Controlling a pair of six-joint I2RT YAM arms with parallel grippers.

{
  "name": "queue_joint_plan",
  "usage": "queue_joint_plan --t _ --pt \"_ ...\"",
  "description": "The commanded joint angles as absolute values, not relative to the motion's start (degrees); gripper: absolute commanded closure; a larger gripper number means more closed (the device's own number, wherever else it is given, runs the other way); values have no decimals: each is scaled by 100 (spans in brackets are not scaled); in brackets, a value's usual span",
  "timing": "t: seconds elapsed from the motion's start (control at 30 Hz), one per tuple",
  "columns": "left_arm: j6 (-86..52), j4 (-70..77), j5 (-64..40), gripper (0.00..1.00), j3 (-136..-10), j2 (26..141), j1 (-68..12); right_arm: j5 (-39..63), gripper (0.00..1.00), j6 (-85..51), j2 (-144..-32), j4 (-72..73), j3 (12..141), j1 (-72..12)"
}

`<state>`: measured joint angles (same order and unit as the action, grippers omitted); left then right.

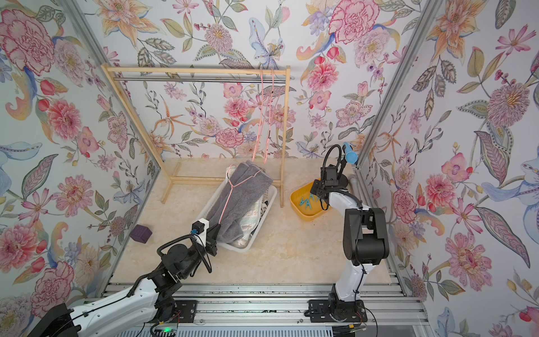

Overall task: Remove the clothespins securing towels to the hanger
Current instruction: Place the clothespin in the storage box.

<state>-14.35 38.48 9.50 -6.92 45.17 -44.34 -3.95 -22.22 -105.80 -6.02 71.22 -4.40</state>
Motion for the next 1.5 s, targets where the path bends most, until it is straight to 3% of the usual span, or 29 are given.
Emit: queue_joint_plan --t 0.0,0.6,0.73,0.87,1.13,1.17,1.47 --pt "-1424 3823 1215 100 -764 4391 -4474 -484 93 -2085 -10834 -970 7438 -413" --pt "-1402 3484 1255 100 -888 4145 -4474 -485 86 -2088 -11511 -1809 7982 -414" --pt "-1448 3407 1283 100 -888 3996 -4472 -393 68 -2109 -11490 -1924 7950 -422" --pt "-1416 3280 1318 100 -888 3895 -4471 -283 44 -2119 -11267 -2001 7933 -430" --pt "-1349 3204 1362 100 -888 3862 -4474 127 11 -2267 -9994 -1995 7706 -539" --pt "-1341 3210 1370 100 -888 3864 -4470 187 2 -2301 -9811 -1995 7645 -575" --pt "-1362 3254 1366 100 -888 3850 -4475 1002 0 -2904 -8072 -1857 6622 -1227"
